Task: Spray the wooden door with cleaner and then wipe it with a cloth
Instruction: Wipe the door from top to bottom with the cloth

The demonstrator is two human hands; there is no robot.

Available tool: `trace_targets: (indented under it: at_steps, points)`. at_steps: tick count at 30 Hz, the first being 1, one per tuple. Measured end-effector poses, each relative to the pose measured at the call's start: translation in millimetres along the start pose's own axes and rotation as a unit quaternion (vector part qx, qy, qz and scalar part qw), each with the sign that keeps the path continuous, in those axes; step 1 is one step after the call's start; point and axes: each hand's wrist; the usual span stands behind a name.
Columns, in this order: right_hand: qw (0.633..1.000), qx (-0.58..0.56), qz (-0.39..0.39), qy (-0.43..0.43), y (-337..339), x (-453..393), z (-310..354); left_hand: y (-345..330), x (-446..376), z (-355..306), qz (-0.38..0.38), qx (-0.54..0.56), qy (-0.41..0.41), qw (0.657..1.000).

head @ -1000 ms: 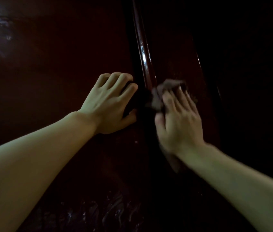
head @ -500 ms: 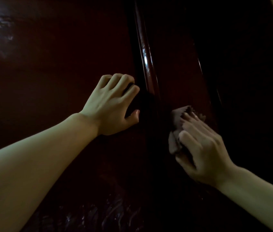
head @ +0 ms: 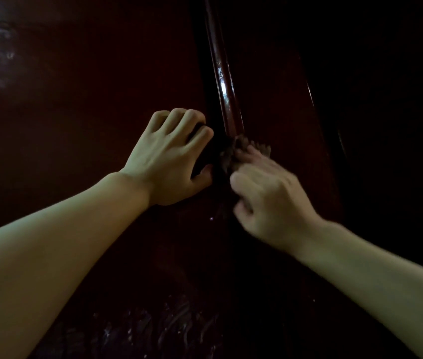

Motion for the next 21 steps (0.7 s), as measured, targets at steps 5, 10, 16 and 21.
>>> trace_targets:
  at_steps: [5,10,16,21]
  points:
    - [0.998,-0.033,0.039,0.042,7.2,60.1,40.8,0.7,5.7,-2.0,0.008,-0.008,-0.014,1.0]
    - [0.999,-0.01,0.045,0.027,8.7,43.4,13.7,-0.6,8.5,-15.3,0.044,-0.027,-0.137,0.989]
    - [1.0,0.015,0.026,-0.004,3.4,28.6,5.2,-1.0,10.1,-19.9,0.041,-0.001,-0.112,0.993]
    - [0.991,-0.045,0.063,0.113,14.0,91.8,41.8,-2.4,17.4,-19.3,0.05,0.0,-0.097,0.994]
Point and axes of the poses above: each hand's wrist, its own x-axis away from the middle knuckle, its own y-axis out of the back of the hand, z = x × y, and after that the axes turned 14 degrees about y, right-handed
